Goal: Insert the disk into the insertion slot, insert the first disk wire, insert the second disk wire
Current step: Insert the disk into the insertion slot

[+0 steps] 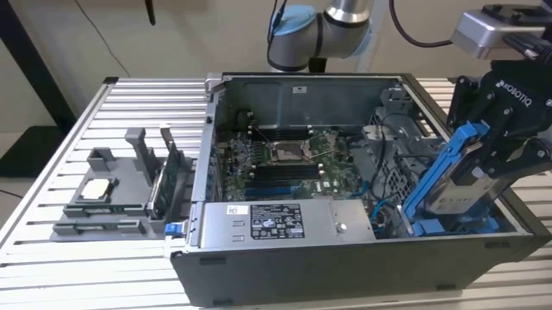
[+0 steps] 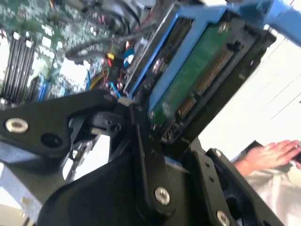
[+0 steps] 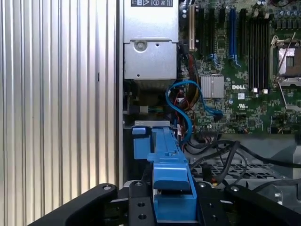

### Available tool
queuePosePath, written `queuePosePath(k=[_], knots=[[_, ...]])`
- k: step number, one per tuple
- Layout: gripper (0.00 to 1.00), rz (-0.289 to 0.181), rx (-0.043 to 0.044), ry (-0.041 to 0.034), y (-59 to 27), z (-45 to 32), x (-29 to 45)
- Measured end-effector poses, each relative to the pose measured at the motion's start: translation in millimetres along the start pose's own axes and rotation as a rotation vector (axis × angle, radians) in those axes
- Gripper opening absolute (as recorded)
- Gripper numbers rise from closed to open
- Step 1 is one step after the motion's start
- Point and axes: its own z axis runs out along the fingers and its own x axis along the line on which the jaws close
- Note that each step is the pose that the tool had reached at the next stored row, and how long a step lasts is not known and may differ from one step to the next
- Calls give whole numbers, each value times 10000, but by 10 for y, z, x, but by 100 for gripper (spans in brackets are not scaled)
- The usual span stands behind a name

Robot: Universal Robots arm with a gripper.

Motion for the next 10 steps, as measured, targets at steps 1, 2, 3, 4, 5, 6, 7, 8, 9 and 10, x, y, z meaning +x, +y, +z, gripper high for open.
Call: queuePosePath(k=[1,2,3,4,5,6,7,8,9,10], knots=[[33,1,-6,-5,0,2,0],[33,1,-3,-1,0,4,-1],[33,2,32,-6,0,16,0],[33,2,71,0,-1,25,0],[33,1,111,-4,-2,42,0],[33,1,140,-7,-2,60,0],[33,1,156,-3,2,77,0],[33,-1,160,-2,10,92,0],[33,-2,161,2,21,106,0],[33,-2,160,8,33,115,0]])
